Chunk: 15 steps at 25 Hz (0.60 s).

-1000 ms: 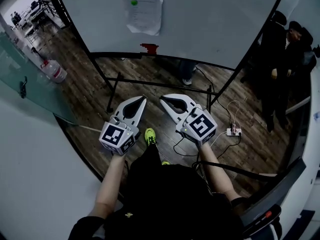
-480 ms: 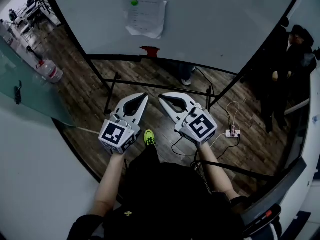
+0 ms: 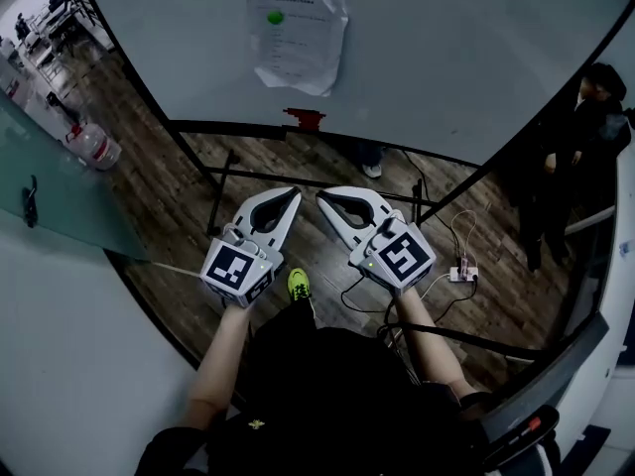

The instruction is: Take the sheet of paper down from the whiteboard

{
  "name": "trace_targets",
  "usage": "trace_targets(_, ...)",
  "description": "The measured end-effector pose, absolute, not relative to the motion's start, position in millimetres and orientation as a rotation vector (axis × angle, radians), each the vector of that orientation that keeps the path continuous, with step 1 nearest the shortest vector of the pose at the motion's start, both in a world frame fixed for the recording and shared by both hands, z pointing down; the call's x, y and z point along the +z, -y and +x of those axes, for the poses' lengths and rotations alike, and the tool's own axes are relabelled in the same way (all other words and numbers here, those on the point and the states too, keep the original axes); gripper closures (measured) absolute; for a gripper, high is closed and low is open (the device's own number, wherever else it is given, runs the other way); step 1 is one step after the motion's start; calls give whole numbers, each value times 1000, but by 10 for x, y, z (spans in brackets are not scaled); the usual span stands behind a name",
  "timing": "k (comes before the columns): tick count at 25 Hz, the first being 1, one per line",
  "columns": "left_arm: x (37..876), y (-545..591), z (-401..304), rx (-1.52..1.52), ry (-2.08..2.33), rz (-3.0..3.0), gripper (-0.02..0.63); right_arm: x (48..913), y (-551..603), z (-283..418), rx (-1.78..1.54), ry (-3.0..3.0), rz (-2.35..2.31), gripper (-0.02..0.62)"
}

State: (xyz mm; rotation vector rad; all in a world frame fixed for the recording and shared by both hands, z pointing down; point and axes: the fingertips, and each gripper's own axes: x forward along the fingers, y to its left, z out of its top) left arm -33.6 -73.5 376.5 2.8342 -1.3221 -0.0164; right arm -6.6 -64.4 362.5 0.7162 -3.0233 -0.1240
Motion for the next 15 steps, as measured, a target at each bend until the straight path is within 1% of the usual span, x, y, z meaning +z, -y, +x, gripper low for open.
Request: trace_targets(15,3686,1763,-723,-28,1269,2852,580,3541,1651,-529,-142,2995,761,581)
